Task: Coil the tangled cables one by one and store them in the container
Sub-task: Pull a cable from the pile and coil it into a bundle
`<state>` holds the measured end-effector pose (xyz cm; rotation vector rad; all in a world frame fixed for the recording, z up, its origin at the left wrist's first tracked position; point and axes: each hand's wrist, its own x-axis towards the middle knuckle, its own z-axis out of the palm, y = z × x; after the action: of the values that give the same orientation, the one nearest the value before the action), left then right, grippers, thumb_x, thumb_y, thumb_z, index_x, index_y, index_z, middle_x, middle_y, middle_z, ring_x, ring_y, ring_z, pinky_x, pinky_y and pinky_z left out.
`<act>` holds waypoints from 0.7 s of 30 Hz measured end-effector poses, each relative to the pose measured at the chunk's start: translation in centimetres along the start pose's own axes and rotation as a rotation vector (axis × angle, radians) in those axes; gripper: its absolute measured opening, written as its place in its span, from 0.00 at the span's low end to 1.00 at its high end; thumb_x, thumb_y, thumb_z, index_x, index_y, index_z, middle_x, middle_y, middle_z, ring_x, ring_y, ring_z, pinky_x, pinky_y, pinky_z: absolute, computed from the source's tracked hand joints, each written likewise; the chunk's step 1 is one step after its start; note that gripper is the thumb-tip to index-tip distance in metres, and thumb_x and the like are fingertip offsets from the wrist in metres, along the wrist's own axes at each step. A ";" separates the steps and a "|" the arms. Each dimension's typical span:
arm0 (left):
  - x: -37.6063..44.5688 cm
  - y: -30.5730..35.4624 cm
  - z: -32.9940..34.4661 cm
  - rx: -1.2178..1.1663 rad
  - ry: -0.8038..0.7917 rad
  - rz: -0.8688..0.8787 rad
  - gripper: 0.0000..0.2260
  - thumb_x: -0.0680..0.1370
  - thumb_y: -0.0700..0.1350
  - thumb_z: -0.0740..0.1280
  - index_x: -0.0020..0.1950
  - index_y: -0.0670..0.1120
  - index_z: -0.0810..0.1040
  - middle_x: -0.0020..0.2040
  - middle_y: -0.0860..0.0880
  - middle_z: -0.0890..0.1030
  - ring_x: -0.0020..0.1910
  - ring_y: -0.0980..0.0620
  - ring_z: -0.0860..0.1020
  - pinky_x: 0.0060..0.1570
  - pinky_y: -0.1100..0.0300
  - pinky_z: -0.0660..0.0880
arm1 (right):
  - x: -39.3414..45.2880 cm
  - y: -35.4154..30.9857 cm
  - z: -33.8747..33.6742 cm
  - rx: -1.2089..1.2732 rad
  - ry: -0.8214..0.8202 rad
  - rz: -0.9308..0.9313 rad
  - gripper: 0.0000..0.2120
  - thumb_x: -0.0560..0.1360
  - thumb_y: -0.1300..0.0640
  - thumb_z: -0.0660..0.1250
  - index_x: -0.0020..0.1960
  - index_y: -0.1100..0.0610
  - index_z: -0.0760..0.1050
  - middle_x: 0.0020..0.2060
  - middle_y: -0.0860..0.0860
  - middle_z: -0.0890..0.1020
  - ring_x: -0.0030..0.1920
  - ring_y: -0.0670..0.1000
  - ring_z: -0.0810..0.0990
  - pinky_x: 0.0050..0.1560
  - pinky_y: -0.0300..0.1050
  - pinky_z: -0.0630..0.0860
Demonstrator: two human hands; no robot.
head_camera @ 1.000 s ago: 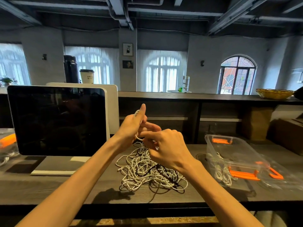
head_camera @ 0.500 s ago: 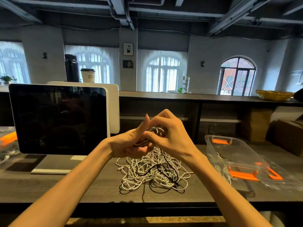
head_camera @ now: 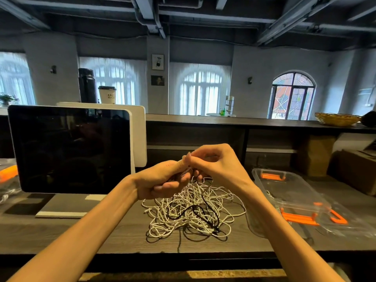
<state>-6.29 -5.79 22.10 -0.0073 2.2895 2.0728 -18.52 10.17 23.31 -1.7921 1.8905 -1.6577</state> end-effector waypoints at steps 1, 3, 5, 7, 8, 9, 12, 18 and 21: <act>0.0 0.2 0.2 0.013 0.016 0.001 0.24 0.75 0.66 0.61 0.38 0.45 0.74 0.24 0.51 0.66 0.18 0.59 0.61 0.19 0.66 0.55 | 0.0 0.1 0.0 -0.009 0.016 -0.009 0.09 0.77 0.51 0.74 0.49 0.57 0.86 0.37 0.51 0.87 0.38 0.51 0.87 0.38 0.43 0.82; 0.1 0.3 0.6 0.034 0.029 0.002 0.23 0.74 0.66 0.63 0.39 0.46 0.76 0.25 0.51 0.66 0.19 0.58 0.61 0.20 0.66 0.56 | 0.1 0.2 0.1 -0.053 0.022 -0.030 0.06 0.77 0.55 0.74 0.47 0.57 0.87 0.36 0.45 0.86 0.39 0.46 0.86 0.36 0.38 0.79; 0.2 0.3 0.8 0.022 0.015 -0.001 0.23 0.73 0.67 0.65 0.39 0.46 0.76 0.26 0.51 0.65 0.20 0.58 0.60 0.21 0.65 0.54 | 0.4 0.3 0.1 -0.094 0.012 -0.035 0.04 0.77 0.56 0.75 0.46 0.56 0.87 0.35 0.43 0.84 0.38 0.43 0.84 0.36 0.35 0.76; 0.3 0.3 0.7 0.016 -0.001 -0.012 0.26 0.70 0.71 0.67 0.39 0.47 0.75 0.27 0.52 0.64 0.22 0.58 0.58 0.22 0.65 0.53 | 0.6 0.5 -0.2 -0.170 0.017 -0.047 0.04 0.76 0.55 0.75 0.46 0.55 0.87 0.36 0.44 0.82 0.36 0.42 0.81 0.34 0.35 0.75; 0.3 0.3 0.7 0.000 -0.011 -0.023 0.28 0.68 0.73 0.68 0.40 0.46 0.75 0.28 0.52 0.64 0.23 0.57 0.57 0.23 0.66 0.53 | 0.6 0.6 -0.3 -0.198 0.013 -0.051 0.05 0.76 0.53 0.76 0.46 0.54 0.87 0.37 0.45 0.81 0.35 0.41 0.80 0.34 0.35 0.74; 0.4 0.3 0.7 -0.037 -0.025 -0.038 0.30 0.66 0.75 0.68 0.41 0.46 0.76 0.29 0.52 0.65 0.25 0.57 0.56 0.23 0.66 0.53 | 0.6 0.7 -0.4 -0.209 0.008 -0.054 0.06 0.75 0.51 0.76 0.46 0.54 0.88 0.38 0.45 0.80 0.35 0.41 0.79 0.33 0.35 0.74; 0.6 0.4 0.9 -0.137 -0.035 -0.080 0.33 0.69 0.77 0.61 0.40 0.45 0.76 0.29 0.51 0.65 0.27 0.55 0.54 0.26 0.66 0.50 | 0.5 0.9 -0.6 -0.203 -0.014 -0.065 0.08 0.73 0.48 0.77 0.46 0.53 0.88 0.39 0.46 0.80 0.35 0.43 0.77 0.34 0.37 0.73; 0.9 0.5 2.1 -0.127 0.213 -0.054 0.29 0.75 0.71 0.58 0.30 0.48 0.63 0.25 0.52 0.61 0.22 0.56 0.57 0.22 0.66 0.53 | 0.3 1.1 -1.1 -0.095 -0.119 -0.013 0.08 0.78 0.51 0.73 0.55 0.52 0.86 0.40 0.51 0.86 0.39 0.47 0.84 0.40 0.42 0.81; 1.3 1.0 1.3 -0.421 0.273 0.126 0.25 0.80 0.62 0.63 0.31 0.48 0.62 0.22 0.52 0.60 0.19 0.57 0.58 0.20 0.67 0.53 | -0.2 1.8 -0.9 0.044 -0.009 0.065 0.10 0.80 0.49 0.70 0.56 0.54 0.81 0.36 0.51 0.84 0.38 0.52 0.85 0.45 0.55 0.83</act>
<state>-7.60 -4.30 22.94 -0.1777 1.9729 2.7336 -20.27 10.40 22.32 -1.7007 1.8724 -1.6533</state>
